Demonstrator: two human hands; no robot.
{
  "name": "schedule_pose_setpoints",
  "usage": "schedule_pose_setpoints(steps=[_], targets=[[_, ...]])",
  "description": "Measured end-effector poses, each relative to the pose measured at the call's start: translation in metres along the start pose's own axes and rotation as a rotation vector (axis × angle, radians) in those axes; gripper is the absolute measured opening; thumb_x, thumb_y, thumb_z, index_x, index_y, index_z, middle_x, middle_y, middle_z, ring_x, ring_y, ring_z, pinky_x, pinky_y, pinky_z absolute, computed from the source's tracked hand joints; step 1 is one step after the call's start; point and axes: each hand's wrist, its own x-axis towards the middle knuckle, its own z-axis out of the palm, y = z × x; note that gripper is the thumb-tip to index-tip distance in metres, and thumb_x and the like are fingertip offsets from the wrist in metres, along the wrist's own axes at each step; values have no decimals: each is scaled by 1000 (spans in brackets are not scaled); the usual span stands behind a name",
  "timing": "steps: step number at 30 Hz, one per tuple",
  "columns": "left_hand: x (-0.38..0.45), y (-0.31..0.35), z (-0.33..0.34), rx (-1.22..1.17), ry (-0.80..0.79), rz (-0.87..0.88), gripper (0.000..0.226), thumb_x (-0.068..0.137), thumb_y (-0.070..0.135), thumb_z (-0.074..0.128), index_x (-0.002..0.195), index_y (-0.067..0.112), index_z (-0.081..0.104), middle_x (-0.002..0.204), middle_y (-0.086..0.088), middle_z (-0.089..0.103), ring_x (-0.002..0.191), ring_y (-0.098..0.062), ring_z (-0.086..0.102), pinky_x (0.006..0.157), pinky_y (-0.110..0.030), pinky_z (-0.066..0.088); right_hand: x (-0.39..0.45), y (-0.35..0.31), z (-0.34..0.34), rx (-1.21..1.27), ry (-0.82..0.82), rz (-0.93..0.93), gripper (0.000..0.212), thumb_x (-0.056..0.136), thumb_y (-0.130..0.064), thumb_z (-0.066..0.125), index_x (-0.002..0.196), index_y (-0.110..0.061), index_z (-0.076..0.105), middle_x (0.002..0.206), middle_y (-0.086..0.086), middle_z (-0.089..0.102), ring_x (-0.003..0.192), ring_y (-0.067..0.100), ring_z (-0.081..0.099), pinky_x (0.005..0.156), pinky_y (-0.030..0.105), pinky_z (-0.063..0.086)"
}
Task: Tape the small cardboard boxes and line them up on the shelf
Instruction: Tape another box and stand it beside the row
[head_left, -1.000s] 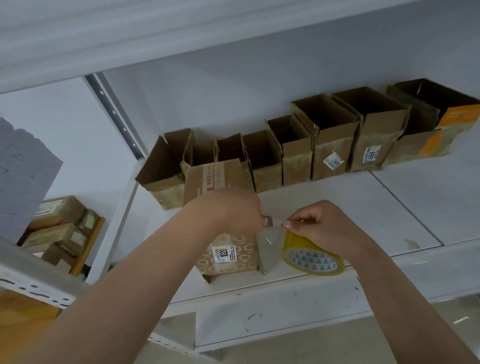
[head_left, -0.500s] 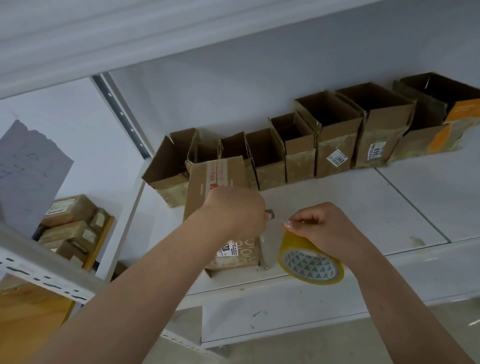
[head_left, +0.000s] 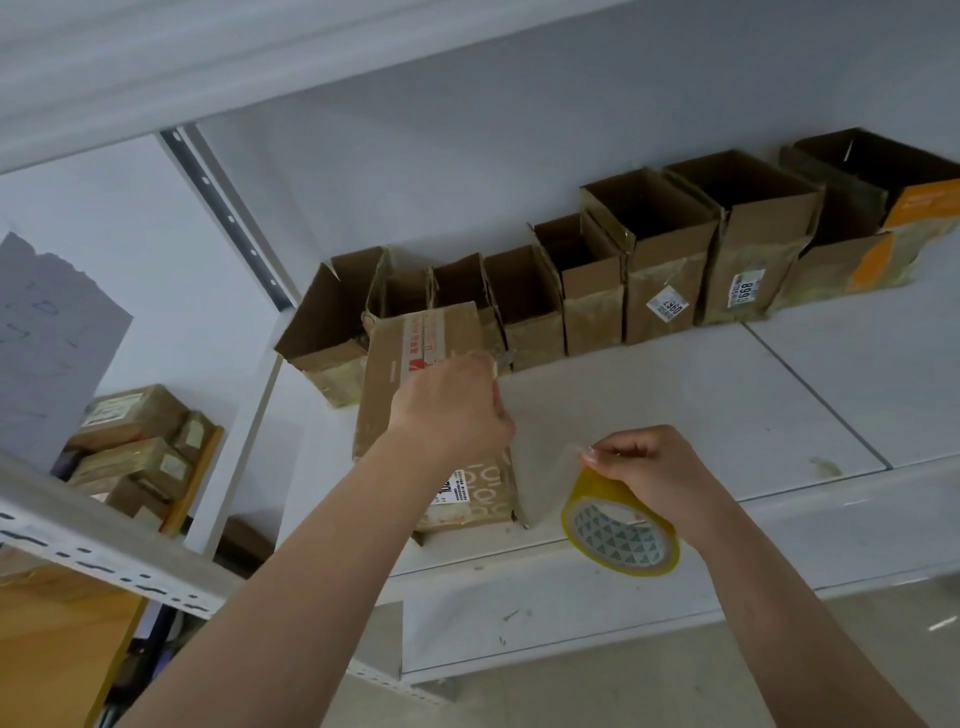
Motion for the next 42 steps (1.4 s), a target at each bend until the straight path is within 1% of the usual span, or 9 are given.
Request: schedule_pose_setpoints(steps=[5, 7, 11, 17, 22, 27, 31, 38, 42], targets=[[0, 3, 2, 63, -10, 16, 22, 83, 26, 63, 86, 22, 42, 77, 4, 52, 66, -12, 51, 55, -26, 41, -4, -12, -19, 61, 107, -123, 10, 87, -33, 70, 79, -34, 77, 74, -5, 73, 74, 12, 70, 78, 35, 58], [2, -2, -1, -169, -13, -21, 25, 84, 38, 66, 88, 22, 48, 83, 4, 59, 68, -11, 57, 58, -26, 46, -7, -21, -28, 79, 110, -193, 10, 87, -33, 69, 80, -33, 77, 77, -4, 73, 76, 13, 69, 76, 33, 57], [-8, 13, -9, -649, 71, 10, 82, 58, 86, 55, 112, 25, 56, 103, 18, 61, 91, 1, 58, 70, -16, 44, -14, -40, -33, 101, 103, -291, 14, 86, -28, 69, 76, -31, 78, 80, -8, 74, 76, 8, 68, 71, 26, 53], [-13, 29, 2, -848, 14, 43, 20, 83, 38, 75, 71, 22, 69, 65, 12, 69, 56, 5, 58, 50, -9, 42, -15, -49, -34, 31, 158, -368, 18, 92, -31, 63, 83, -29, 78, 82, -3, 74, 84, 20, 68, 84, 45, 54], [-21, 40, 4, -967, 130, 36, 21, 87, 24, 73, 68, 18, 68, 59, 9, 65, 51, 4, 54, 47, -7, 38, -8, -50, -21, -88, 387, -460, 15, 92, -41, 60, 84, -40, 73, 80, -6, 73, 82, 18, 66, 78, 48, 54], [-30, 43, 12, -1019, 91, -16, 24, 89, 22, 69, 65, 20, 68, 62, 9, 69, 51, 2, 54, 50, -8, 39, -1, -52, -11, -114, 531, -553, 22, 93, -35, 61, 115, -37, 67, 80, -15, 67, 77, 8, 64, 67, 34, 52], [-32, 34, 3, -915, 80, -16, 23, 88, 30, 70, 65, 25, 69, 55, 15, 62, 51, 1, 53, 47, -11, 39, 6, -51, -6, -234, 600, -562, 24, 93, -40, 57, 116, -36, 64, 79, -16, 66, 73, 3, 61, 60, 26, 42], [-61, -46, -29, -911, 418, -184, 34, 90, 52, 55, 68, 29, 67, 69, 12, 70, 58, 1, 63, 46, -13, 46, 28, -12, -22, -565, 741, -392, 18, 96, -31, 55, 109, -26, 67, 77, 4, 70, 67, 34, 63, 61, 31, 40], [-61, -114, 6, -801, 485, -457, 26, 98, 41, 51, 106, 26, 71, 77, 12, 69, 70, 0, 60, 62, -25, 41, 39, 14, 1, -678, 638, -503, 14, 86, -4, 70, 98, -10, 75, 73, 19, 70, 62, 40, 64, 64, 44, 52]])
